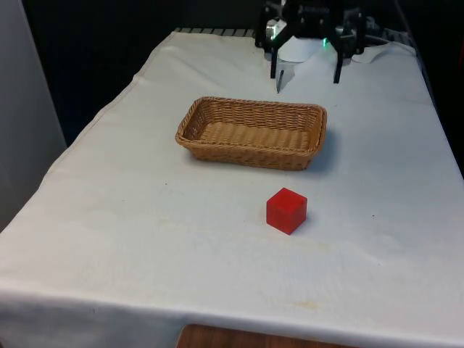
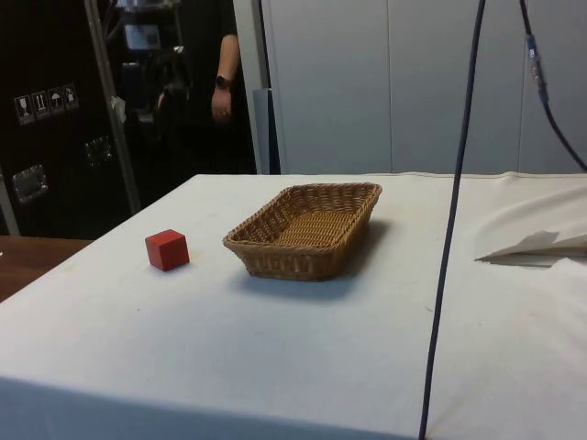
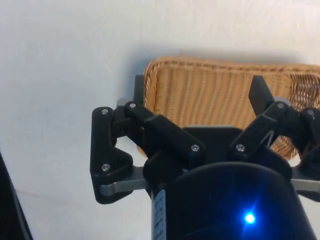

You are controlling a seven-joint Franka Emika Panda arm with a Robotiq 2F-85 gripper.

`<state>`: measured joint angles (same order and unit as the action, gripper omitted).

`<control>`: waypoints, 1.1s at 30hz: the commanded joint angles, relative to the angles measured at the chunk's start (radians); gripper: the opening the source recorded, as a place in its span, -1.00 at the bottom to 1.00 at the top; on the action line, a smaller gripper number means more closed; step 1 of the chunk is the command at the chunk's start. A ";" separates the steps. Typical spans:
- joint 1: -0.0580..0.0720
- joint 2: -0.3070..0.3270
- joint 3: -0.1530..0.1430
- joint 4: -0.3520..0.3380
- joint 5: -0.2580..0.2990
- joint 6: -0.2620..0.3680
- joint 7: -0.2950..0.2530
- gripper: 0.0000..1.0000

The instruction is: Pick up the cube and place it into the basket.

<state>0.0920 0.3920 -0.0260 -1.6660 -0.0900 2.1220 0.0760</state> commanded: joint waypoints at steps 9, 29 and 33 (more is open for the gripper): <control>-0.007 0.068 -0.002 0.031 0.000 0.039 -0.003 1.00; -0.013 0.191 -0.001 0.070 0.004 0.138 0.034 1.00; -0.013 0.201 -0.001 0.067 0.001 0.145 0.042 1.00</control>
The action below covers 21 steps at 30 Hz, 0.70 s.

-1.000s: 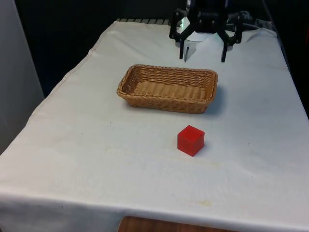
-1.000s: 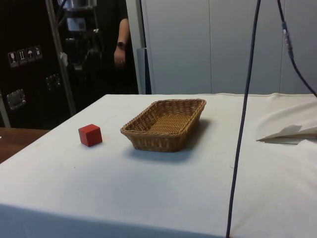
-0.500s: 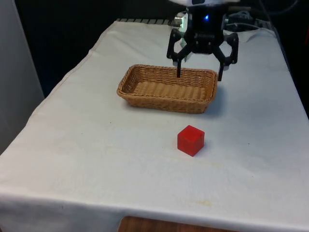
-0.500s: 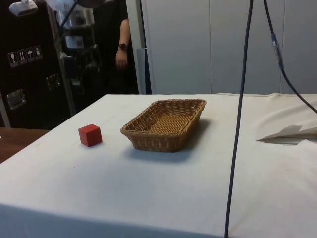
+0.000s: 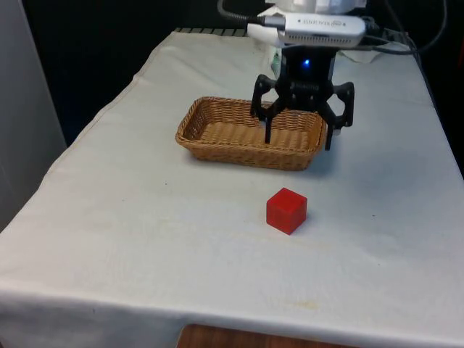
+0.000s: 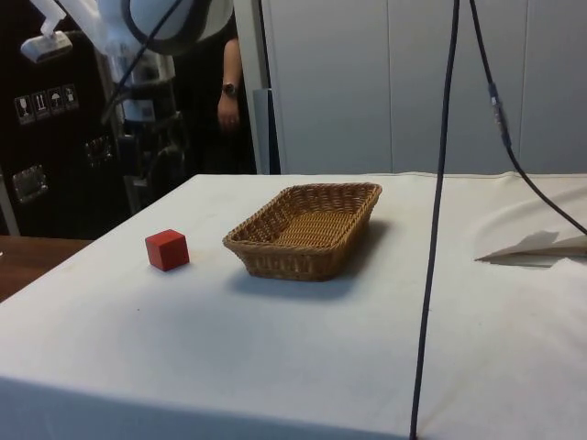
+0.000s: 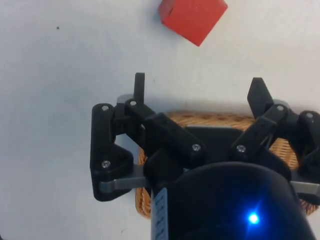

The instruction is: Pick up the cube and place it into the basket.

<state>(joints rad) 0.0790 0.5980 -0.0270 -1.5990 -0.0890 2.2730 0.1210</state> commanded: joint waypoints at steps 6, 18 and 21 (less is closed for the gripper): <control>-0.002 0.039 0.000 0.006 0.003 0.042 0.024 1.00; 0.000 0.118 -0.006 0.043 0.000 0.094 0.098 1.00; 0.000 0.130 -0.006 0.052 0.000 0.098 0.108 1.00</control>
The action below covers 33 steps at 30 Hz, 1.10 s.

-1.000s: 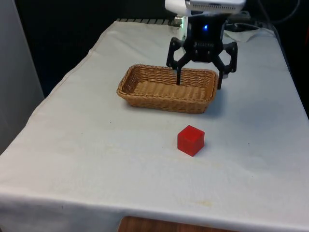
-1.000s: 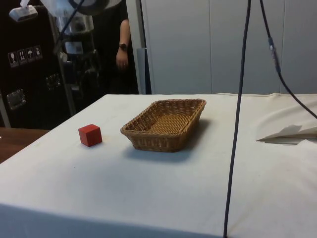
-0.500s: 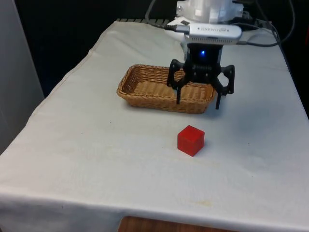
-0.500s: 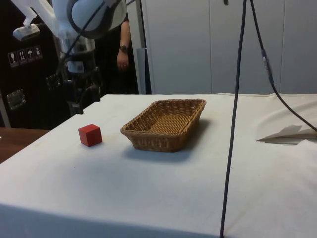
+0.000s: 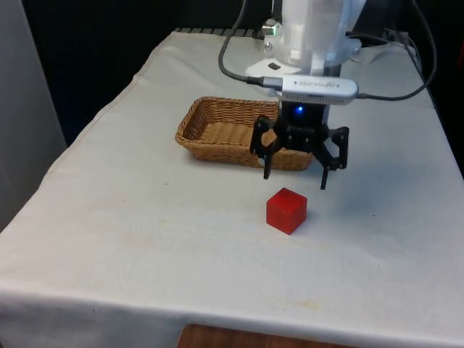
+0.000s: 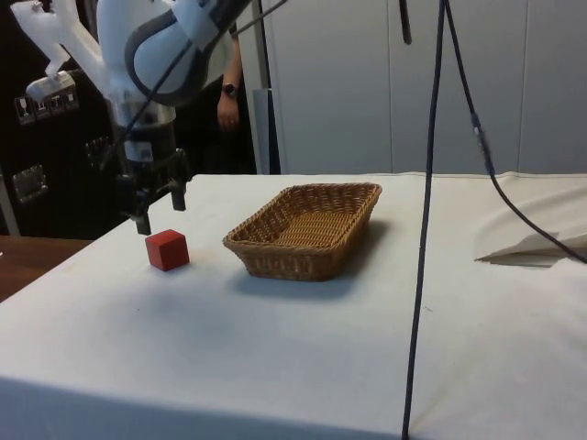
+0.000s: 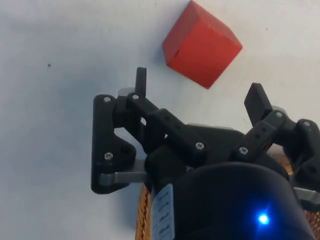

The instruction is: Pick up the cube and place it into the basket.

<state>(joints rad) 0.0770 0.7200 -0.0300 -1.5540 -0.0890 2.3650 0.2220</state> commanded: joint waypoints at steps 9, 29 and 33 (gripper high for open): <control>0.006 0.060 -0.011 0.053 -0.006 0.006 0.051 1.00; 0.008 0.134 -0.014 0.113 -0.076 0.004 0.174 1.00; 0.009 0.140 -0.012 0.123 -0.080 0.002 0.179 1.00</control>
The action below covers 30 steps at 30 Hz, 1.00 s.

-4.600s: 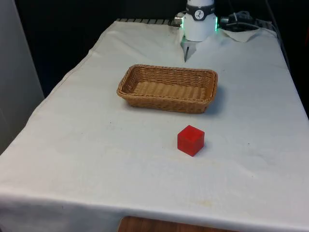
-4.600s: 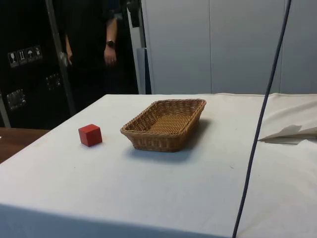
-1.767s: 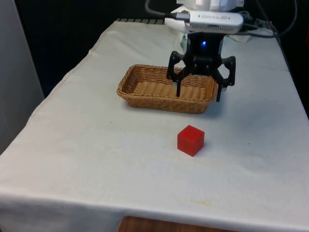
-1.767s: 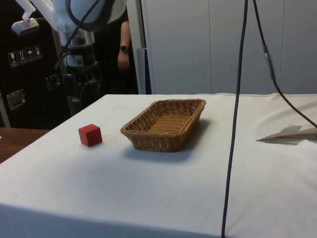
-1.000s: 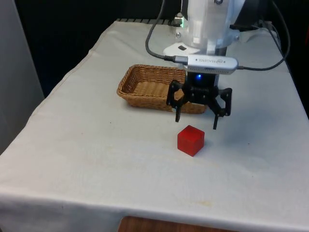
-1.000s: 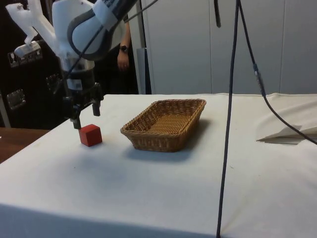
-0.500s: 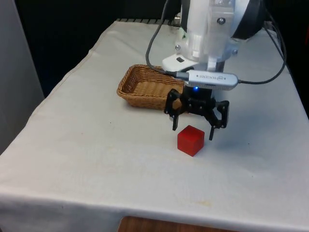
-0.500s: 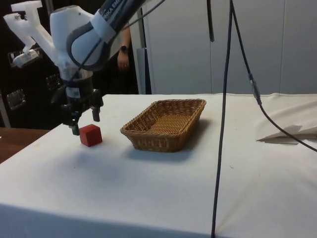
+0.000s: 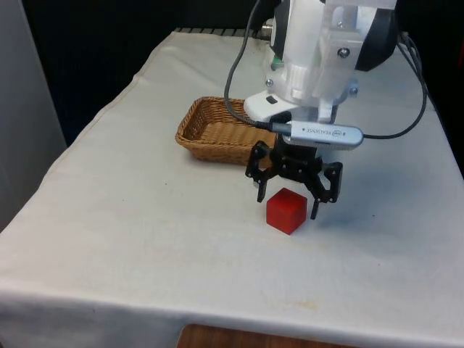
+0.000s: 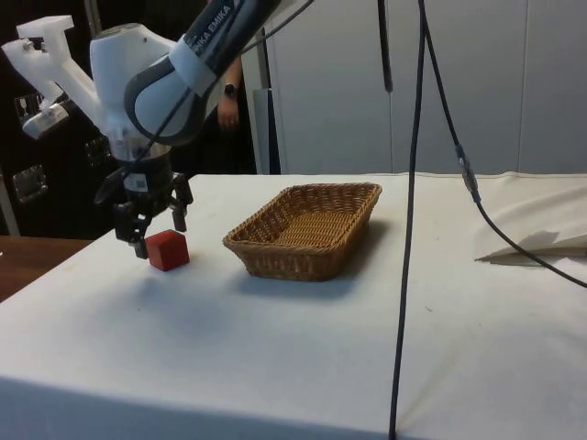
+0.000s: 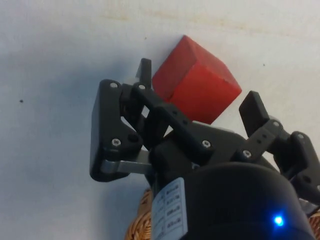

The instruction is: Pick up the cube and place it into the basket.

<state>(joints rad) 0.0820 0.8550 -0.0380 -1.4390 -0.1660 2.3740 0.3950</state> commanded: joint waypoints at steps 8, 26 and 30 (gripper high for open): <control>0.005 0.017 -0.005 0.018 -0.003 -0.004 0.012 0.96; 0.005 0.024 -0.005 0.030 -0.003 -0.006 0.015 -0.95; 0.004 0.007 -0.003 0.021 -0.003 -0.011 0.012 -0.95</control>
<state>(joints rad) 0.0830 0.8760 -0.0380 -1.4120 -0.1660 2.3720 0.4040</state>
